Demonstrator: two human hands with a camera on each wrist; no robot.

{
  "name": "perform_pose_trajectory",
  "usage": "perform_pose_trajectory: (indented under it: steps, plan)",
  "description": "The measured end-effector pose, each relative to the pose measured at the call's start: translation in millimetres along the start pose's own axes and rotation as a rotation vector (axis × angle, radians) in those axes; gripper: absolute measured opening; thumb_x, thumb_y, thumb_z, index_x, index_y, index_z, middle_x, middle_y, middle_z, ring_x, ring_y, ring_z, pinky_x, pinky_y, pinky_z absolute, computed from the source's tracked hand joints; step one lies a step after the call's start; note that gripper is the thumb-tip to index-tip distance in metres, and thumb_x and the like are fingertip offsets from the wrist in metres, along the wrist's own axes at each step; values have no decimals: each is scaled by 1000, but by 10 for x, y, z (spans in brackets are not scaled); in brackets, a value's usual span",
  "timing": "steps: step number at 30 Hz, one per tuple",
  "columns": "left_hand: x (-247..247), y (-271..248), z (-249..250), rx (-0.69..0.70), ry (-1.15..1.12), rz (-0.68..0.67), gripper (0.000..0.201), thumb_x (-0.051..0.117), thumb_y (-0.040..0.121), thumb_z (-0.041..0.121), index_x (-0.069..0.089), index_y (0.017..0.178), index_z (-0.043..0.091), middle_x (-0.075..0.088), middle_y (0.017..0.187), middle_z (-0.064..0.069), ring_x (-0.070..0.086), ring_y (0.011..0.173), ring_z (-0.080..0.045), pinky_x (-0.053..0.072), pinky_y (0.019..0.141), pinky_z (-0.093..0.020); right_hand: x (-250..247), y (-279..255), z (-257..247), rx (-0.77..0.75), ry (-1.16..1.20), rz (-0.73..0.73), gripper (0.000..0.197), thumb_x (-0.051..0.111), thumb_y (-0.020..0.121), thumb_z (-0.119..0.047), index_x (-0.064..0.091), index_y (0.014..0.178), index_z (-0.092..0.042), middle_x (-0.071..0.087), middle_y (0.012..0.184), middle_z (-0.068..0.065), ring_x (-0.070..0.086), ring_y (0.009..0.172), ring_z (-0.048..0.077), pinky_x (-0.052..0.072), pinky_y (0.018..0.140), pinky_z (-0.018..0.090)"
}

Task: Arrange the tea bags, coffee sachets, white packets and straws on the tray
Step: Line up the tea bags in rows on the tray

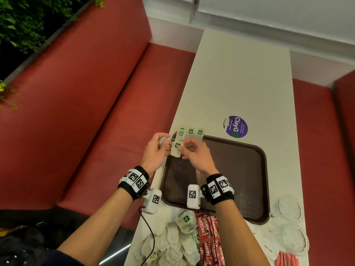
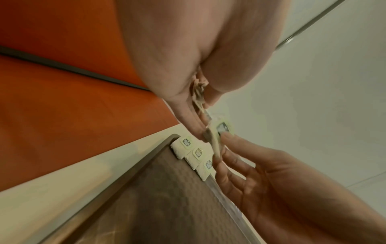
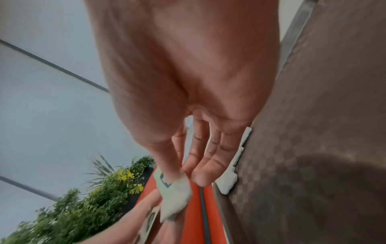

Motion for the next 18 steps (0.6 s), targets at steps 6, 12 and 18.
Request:
perform_pose_trajectory:
  steps: [6, 12, 18]
  plan:
    - [-82, -58, -96, -69, -91, 31, 12, 49, 115, 20, 45, 123, 11, 78, 105, -17, 78, 89, -34, 63, 81, -46, -403, 243, 199, 12, -200, 222, 13, 82, 96, -24, 69, 98, -29, 75, 92, -6, 75, 84, 17, 65, 88, 44]
    - [-155, -80, -100, -29, 40, 5, 14, 64, 109, 30, 65, 111, 17, 77, 104, -7, 74, 94, -22, 63, 83, -39, -371, 610, 313, 38, -343, 136, 14, 82, 97, -24, 69, 99, -26, 77, 96, -2, 75, 91, 20, 61, 96, 49]
    - [-264, -94, -87, -17, 122, 46, 14, 69, 104, 39, 75, 108, 28, 73, 96, -2, 63, 85, -13, 56, 73, -36, -377, 769, 274, 27, -380, 171, 14, 80, 97, -16, 69, 105, -16, 70, 84, -4, 71, 87, 22, 55, 87, 34]
Point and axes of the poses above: each hand's wrist, its own y-axis towards the middle knuckle, its own x-axis out of the palm, z = x × y, the point moved 7 cm from there along y, towards the middle knuckle
